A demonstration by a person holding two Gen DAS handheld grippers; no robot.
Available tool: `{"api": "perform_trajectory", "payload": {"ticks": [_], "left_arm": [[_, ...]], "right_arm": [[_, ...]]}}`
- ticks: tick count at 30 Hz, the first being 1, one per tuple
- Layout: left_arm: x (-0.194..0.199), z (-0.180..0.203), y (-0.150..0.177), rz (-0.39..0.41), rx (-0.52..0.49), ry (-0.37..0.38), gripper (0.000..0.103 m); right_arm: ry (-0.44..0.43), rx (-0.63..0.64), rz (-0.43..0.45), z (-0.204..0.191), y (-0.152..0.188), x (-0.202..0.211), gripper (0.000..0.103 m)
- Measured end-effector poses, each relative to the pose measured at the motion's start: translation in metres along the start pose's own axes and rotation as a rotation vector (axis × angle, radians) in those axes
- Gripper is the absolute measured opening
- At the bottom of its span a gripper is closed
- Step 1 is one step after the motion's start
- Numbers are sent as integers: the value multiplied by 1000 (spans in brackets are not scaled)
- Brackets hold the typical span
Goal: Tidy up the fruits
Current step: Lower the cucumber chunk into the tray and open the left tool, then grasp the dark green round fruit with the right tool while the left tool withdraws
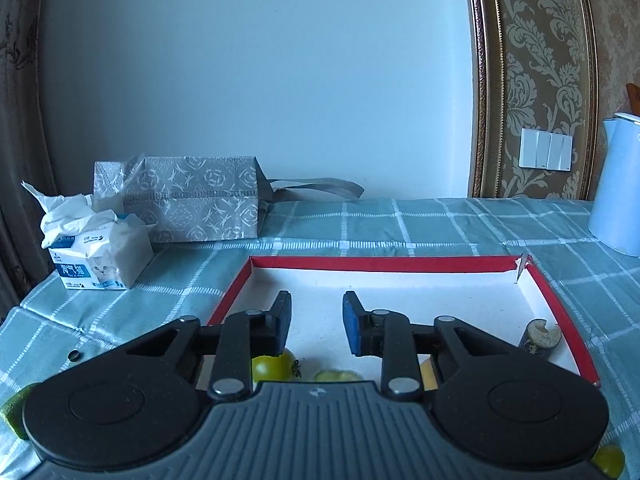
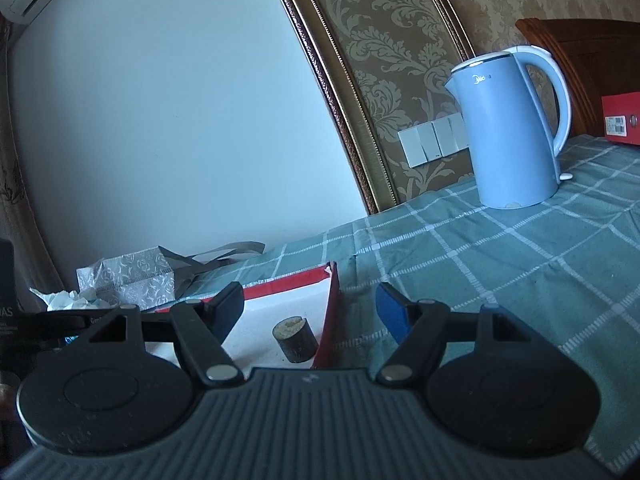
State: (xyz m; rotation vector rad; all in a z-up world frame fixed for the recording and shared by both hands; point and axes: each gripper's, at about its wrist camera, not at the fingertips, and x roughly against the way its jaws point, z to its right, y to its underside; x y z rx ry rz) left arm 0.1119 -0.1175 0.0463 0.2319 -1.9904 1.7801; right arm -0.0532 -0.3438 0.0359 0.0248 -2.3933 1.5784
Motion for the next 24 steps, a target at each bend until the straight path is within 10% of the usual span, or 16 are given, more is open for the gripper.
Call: {"api": "perform_trajectory", "payload": {"ticks": [7,12,24], "left_arm": [[34,-22,8,47,11,-38,31],[81,-45,32,91,44,-12,72],[131,-93,108,83,100,-29,79]], "right_arm": [[9,-3,7,4,-2,1,71],[32,-7,20,9,-5,6,82],[-28,248,-209,-12,23,20,84]]}}
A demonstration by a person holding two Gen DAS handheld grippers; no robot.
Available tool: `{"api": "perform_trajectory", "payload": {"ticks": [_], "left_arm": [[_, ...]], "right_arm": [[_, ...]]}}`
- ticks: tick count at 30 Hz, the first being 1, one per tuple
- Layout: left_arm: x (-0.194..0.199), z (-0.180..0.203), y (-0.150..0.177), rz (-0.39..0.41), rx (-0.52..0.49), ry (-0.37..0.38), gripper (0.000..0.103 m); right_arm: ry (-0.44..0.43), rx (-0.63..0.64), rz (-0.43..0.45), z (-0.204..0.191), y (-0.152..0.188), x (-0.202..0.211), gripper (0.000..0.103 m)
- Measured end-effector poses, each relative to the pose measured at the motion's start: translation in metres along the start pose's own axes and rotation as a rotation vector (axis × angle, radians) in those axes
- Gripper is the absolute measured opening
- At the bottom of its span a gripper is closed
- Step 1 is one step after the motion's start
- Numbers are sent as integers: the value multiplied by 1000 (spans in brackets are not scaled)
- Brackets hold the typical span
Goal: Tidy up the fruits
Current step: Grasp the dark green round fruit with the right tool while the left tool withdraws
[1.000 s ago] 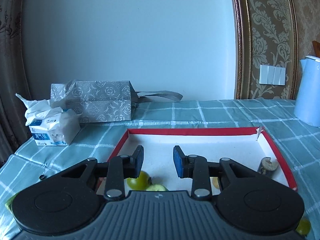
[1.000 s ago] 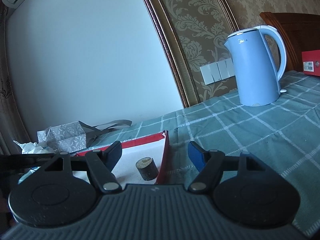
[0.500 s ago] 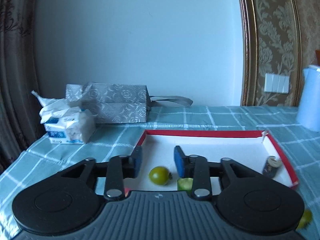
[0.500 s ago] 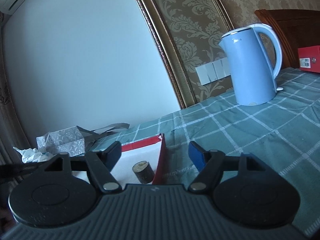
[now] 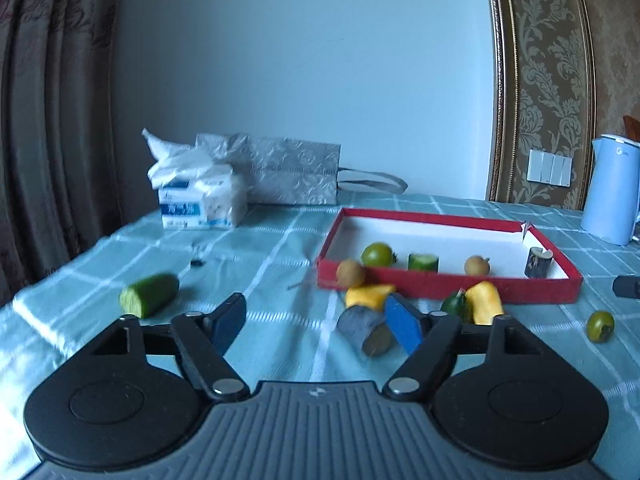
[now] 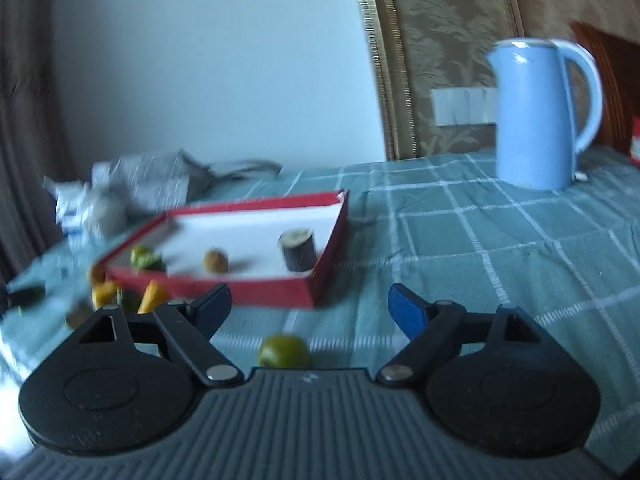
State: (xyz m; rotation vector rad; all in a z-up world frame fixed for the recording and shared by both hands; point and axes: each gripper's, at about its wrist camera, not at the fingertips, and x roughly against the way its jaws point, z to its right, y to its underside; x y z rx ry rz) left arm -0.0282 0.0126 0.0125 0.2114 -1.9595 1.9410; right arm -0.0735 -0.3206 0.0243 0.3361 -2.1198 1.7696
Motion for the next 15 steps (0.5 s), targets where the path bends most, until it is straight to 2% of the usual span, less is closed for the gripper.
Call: {"api": "perform_trajectory", "payload": {"ticks": [1,2,4,5,7,9,11,15], "left_arm": [[1,-4,3,-1,12,0,79],[2,-7,5,2,25,1,79],[3,-13,9,8,49,13,79],[3,-15,10,9,60,12,79],[4,-16,10,14,68,13,79],[4,-17,11,16,77,19,79],[4,-18,11,18,84,25,79],[2,-20,12,6,96,38,79]], "right_arm": [[-1,30,-8,-5,2,1,81],[-10,51,-24,-8,4,0,71],[-32,60,-65,-11,7,-4,60],[-32,67,-83,-13,8,-8,57],[-27,78,-110,-14,10,-14,57],[-22,90,-141,-17,11,-21,50],[-17,114,-170,-20,12,-28,37],[-9,130,-202,-23,14,-36,33]]}}
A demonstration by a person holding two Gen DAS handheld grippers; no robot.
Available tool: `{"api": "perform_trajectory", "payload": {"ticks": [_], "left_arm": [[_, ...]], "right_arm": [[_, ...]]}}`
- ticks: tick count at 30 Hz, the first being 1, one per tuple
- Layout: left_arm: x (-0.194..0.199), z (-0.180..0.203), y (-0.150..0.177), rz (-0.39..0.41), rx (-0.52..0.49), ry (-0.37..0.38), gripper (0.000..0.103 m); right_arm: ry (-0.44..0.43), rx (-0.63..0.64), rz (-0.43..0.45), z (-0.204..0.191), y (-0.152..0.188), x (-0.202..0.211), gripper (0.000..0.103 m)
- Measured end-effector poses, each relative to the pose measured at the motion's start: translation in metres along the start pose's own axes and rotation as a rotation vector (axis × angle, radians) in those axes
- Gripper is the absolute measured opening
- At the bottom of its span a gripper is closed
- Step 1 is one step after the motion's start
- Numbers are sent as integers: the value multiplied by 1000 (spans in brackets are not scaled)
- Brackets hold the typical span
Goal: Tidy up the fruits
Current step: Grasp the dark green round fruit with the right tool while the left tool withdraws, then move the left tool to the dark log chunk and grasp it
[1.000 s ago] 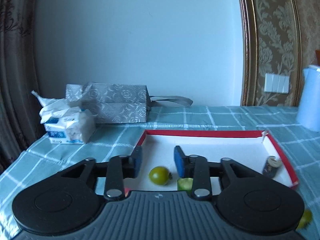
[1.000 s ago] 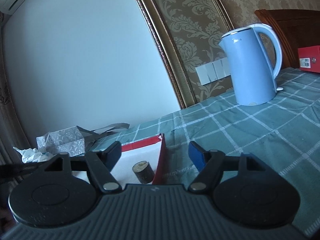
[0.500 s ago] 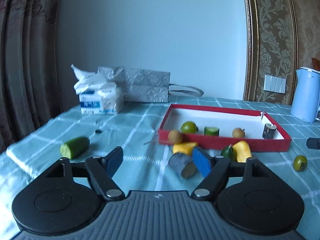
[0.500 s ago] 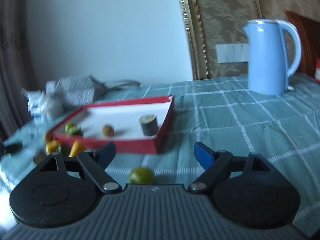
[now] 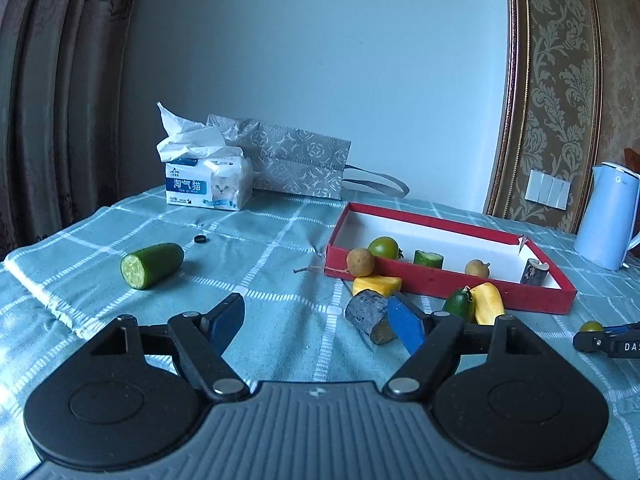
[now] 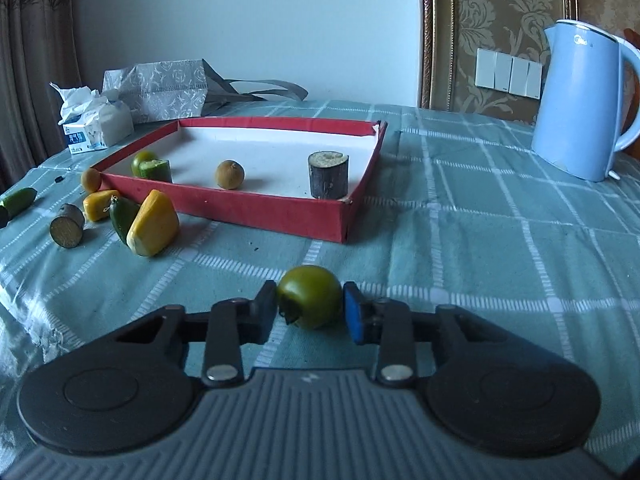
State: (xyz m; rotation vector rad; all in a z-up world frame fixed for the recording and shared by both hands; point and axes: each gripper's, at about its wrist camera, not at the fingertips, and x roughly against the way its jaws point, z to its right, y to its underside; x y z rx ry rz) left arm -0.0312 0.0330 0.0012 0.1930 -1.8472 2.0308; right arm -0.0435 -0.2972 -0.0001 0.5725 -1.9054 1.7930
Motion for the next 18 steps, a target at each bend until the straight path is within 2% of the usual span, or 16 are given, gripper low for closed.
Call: {"api": "perform_trajectory", "payload": {"ticks": [4,9,18], "left_arm": [[-2,-3,1,-13,15,12,79],[-3,-4,2,-17,17,12,80],[-6,22,1,-31,-108,4,80]], "right_arm": [[23,-4,13,-1,0,2,32],[12,-81,74,10,1,10,32],[-18,-168,87,24,4,10,33]]}}
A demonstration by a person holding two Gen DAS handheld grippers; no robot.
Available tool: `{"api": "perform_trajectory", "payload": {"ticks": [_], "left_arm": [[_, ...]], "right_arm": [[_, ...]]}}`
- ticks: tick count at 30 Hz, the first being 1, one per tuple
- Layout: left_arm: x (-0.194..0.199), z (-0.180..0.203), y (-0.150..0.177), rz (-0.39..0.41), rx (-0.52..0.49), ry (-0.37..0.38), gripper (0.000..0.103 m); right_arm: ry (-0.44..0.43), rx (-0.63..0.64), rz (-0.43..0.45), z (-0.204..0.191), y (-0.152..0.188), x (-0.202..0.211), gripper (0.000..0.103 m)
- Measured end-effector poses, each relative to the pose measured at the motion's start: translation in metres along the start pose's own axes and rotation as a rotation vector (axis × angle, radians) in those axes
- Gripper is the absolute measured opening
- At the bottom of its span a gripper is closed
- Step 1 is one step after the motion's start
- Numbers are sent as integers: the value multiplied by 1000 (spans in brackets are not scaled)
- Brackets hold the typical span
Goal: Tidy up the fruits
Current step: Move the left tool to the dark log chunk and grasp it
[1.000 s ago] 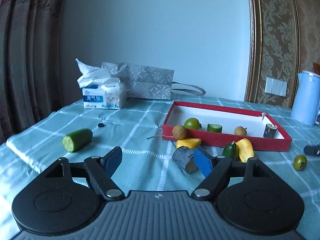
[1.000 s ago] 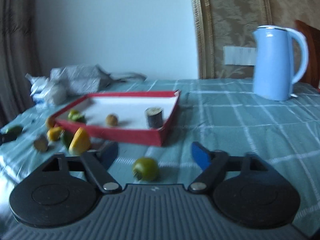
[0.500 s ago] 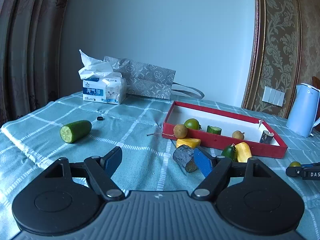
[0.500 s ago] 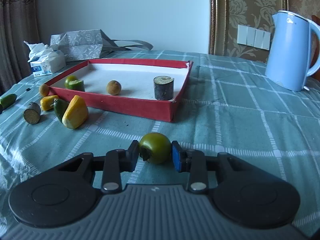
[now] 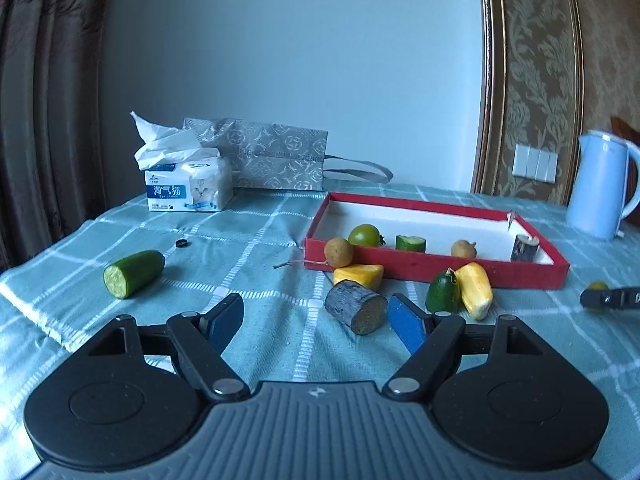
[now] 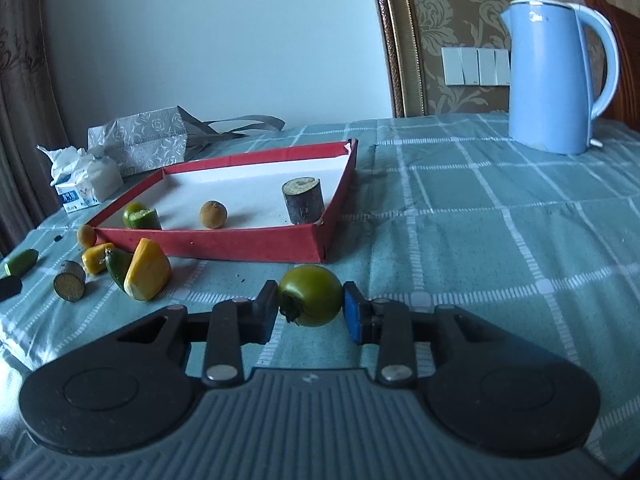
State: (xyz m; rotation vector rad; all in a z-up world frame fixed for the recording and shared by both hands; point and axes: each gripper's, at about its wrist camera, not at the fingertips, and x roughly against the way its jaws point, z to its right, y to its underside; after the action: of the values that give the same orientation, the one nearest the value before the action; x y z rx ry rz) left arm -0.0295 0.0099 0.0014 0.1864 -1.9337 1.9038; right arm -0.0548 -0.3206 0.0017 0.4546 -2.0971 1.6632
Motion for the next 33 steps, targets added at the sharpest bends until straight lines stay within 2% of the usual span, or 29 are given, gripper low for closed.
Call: {"api": "perform_trajectory", "payload": {"ticks": [7,15,33], "left_arm": [[-14,18,-8,-44,-55,-20,80],[-33,21,-15,-93,-36,-21,81],[-47,23,-20,-80,-81,-45,81]], "right_arm": [[-3,-9,10,1,1,1,33],[-6,-21,13,2,1,2,33],[-10,-25,9,3,1,1,33]]}}
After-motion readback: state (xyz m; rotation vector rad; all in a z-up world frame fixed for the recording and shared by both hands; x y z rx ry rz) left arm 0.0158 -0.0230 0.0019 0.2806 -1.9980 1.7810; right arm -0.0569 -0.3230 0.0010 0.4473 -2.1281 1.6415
